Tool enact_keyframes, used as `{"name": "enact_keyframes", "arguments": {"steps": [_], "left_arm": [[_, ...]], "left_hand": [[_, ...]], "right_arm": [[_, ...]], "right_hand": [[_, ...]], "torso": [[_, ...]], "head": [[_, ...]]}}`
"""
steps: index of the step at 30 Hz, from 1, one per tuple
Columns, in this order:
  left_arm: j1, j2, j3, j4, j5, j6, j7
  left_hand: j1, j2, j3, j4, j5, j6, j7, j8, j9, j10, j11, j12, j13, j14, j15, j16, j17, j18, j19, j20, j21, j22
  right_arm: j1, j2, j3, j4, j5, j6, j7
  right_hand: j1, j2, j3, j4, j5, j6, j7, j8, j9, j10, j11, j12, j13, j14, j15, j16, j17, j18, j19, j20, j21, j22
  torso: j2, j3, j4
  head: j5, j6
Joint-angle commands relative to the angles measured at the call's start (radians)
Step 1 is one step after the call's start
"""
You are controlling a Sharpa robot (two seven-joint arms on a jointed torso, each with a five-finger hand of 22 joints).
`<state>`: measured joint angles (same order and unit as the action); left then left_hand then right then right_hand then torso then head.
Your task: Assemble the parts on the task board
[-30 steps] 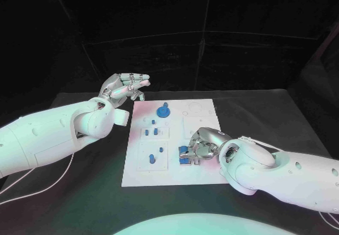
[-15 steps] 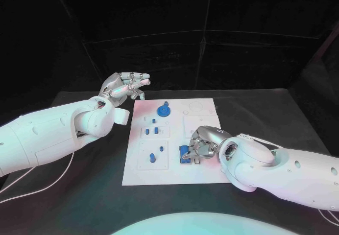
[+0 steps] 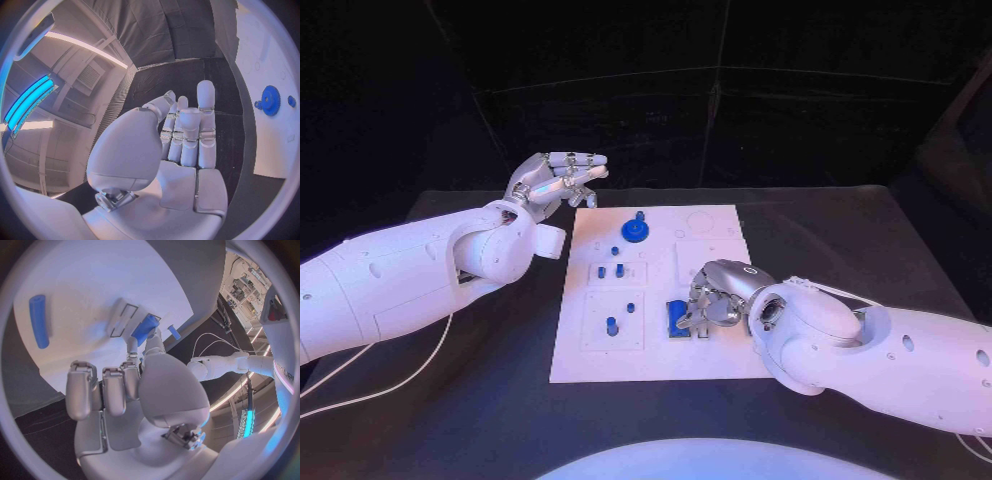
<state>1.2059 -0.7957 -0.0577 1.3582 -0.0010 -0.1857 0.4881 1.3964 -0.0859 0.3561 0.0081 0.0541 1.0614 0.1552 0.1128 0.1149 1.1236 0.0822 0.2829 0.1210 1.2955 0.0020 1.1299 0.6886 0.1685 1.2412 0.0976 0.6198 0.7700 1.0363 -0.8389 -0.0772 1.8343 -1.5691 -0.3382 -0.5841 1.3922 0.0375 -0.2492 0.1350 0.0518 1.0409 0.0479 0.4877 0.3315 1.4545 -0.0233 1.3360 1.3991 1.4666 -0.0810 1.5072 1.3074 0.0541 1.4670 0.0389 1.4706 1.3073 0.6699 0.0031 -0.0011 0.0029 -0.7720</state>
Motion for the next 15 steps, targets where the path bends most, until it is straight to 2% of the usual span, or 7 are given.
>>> {"name": "enact_keyframes", "arguments": {"steps": [1,5,8,10,12,15], "left_arm": [[0.002,0.0,0.001,0.0,0.002,0.011,0.004],[0.002,0.001,0.001,0.001,0.002,0.011,0.004],[0.002,0.001,0.001,0.0,0.002,0.01,0.004],[0.002,0.0,0.0,0.001,0.002,0.01,0.004],[0.002,-0.001,0.0,0.001,0.002,0.01,0.004],[0.002,-0.002,0.0,0.002,0.002,0.009,0.003]], "left_hand": [[-0.007,-0.001,-0.006,-0.003,-0.003,-0.001,0.002,0.005,-0.001,-0.007,0.002,0.003,0.002,-0.009,0.0,-0.003,-0.001,0.014,-0.005,0.005,-0.006,-0.001],[-0.007,-0.001,-0.006,-0.003,-0.003,-0.001,0.002,0.005,-0.001,-0.007,0.002,0.003,0.002,-0.009,0.0,-0.003,-0.001,0.014,-0.005,0.005,-0.006,-0.001],[-0.007,-0.001,-0.006,-0.003,-0.003,-0.001,0.002,0.005,-0.001,-0.007,0.002,0.003,0.002,-0.009,0.0,-0.003,-0.001,0.014,-0.005,0.005,-0.006,-0.001],[-0.007,-0.001,-0.006,-0.003,-0.003,-0.001,0.002,0.005,-0.001,-0.007,0.002,0.003,0.002,-0.009,0.0,-0.003,-0.001,0.014,-0.005,0.005,-0.006,-0.001],[-0.007,-0.001,-0.006,-0.003,-0.003,-0.001,0.002,0.005,-0.001,-0.007,0.002,0.003,0.002,-0.009,0.0,-0.003,-0.001,0.014,-0.005,0.005,-0.006,-0.001],[-0.007,-0.001,-0.006,-0.003,-0.003,-0.001,0.002,0.005,-0.001,-0.007,0.002,0.003,0.002,-0.009,0.0,-0.003,-0.001,0.014,-0.005,0.005,-0.006,-0.001]], "right_arm": [[-0.001,-0.003,-0.002,-0.002,-0.014,-0.021,-0.007],[-0.001,-0.005,-0.002,0.001,-0.008,-0.044,-0.003],[-0.001,-0.019,-0.002,0.011,0.008,-0.087,0.007],[-0.001,-0.036,-0.002,0.022,0.028,-0.119,0.013],[-0.001,-0.068,0.001,0.04,0.055,-0.153,0.016],[0.0,-0.119,0.016,0.06,0.091,-0.174,0.018]], "right_hand": [[-0.011,0.003,-0.005,0.005,0.0,-0.001,0.001,0.005,0.002,0.005,-0.001,0.001,-0.044,0.079,-0.003,0.007,0.133,-0.018,0.006,-0.008,0.001,0.128],[-0.017,0.003,-0.008,0.009,0.001,-0.003,0.001,0.004,0.002,0.005,0.0,0.001,-0.044,0.079,-0.003,0.007,0.133,-0.018,0.006,-0.008,0.001,0.128],[-0.024,0.009,-0.008,0.015,0.009,-0.009,0.003,0.0,0.001,0.003,0.001,-0.002,-0.046,0.079,-0.002,0.006,0.132,-0.018,0.006,-0.008,0.001,0.128],[-0.028,0.012,-0.009,0.021,0.039,-0.027,0.009,-0.012,-0.003,-0.005,0.005,-0.018,-0.058,0.078,0.001,0.004,0.128,-0.018,0.005,-0.005,-0.001,0.126],[-0.032,0.016,-0.01,0.03,0.102,-0.054,0.02,-0.032,-0.01,-0.025,0.015,-0.051,-0.084,0.078,0.008,0.003,0.128,-0.018,0.006,-0.001,0.001,0.129],[-0.038,0.013,-0.02,0.042,0.165,-0.09,0.037,-0.061,-0.021,-0.04,0.029,-0.076,-0.102,0.079,0.02,0.005,0.133,-0.019,0.007,0.009,0.002,0.13]], "torso": [[0.001,0.0004,-0.001],[0.0,0.0002,0.0001],[0.0,0.0006,-0.0001],[0.0,0.0007,-0.0003],[0.0,0.0007,-0.0002],[0.0,0.0008,-0.0009]], "head": [[-0.001,0.0],[-0.002,0.001],[-0.004,0.002],[-0.005,0.003],[-0.007,0.003],[-0.014,0.005]]}}
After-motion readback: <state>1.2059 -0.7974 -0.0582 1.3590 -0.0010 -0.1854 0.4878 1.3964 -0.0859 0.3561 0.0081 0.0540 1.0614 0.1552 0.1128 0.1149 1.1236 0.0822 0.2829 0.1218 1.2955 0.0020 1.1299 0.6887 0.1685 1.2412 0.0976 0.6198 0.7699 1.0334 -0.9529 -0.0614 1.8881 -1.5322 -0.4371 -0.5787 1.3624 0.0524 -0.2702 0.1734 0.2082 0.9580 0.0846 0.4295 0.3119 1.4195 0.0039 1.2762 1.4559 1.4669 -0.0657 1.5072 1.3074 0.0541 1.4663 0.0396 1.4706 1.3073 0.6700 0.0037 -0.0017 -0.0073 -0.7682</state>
